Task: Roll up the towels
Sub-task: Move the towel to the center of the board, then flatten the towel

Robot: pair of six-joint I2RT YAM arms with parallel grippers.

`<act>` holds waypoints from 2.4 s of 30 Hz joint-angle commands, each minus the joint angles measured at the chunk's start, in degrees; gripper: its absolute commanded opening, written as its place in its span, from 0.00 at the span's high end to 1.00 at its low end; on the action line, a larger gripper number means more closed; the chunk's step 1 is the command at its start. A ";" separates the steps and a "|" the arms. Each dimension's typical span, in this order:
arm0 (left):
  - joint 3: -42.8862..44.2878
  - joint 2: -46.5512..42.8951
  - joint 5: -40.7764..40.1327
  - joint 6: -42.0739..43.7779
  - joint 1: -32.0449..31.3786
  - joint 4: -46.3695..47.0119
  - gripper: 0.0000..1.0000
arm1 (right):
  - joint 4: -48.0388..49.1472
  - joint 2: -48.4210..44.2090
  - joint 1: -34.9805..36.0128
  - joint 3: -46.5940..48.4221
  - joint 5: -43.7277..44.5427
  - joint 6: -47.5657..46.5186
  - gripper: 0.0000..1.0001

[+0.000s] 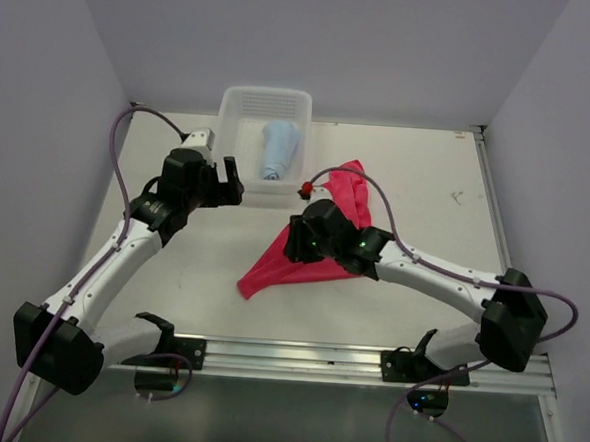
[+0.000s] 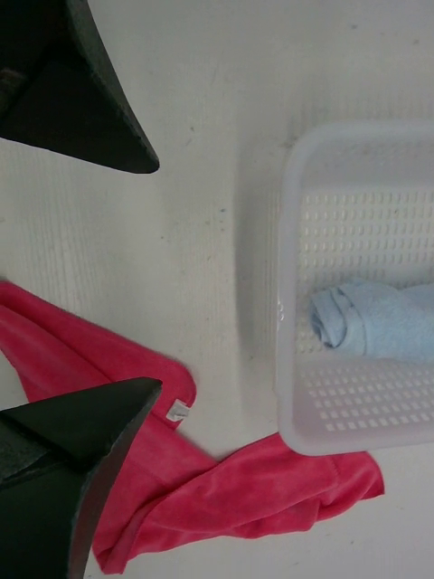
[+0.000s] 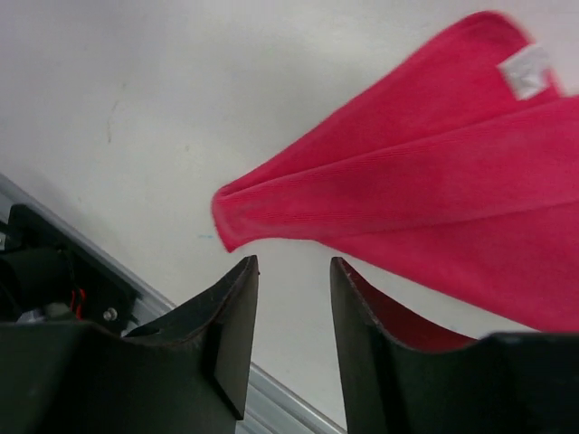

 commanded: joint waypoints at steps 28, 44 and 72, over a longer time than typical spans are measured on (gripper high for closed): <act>7.67 36.75 15.13 6.36 -13.83 16.58 0.28 | -1.45 -21.73 -37.78 -17.46 -10.59 -3.63 0.80; 12.25 43.97 11.88 12.51 -14.27 19.21 0.35 | 0.22 -18.48 -43.50 -17.63 -16.13 -5.39 0.80; 11.19 47.22 6.08 15.15 -17.61 17.11 0.86 | 0.58 -18.39 -45.17 -18.78 -16.84 -6.01 0.80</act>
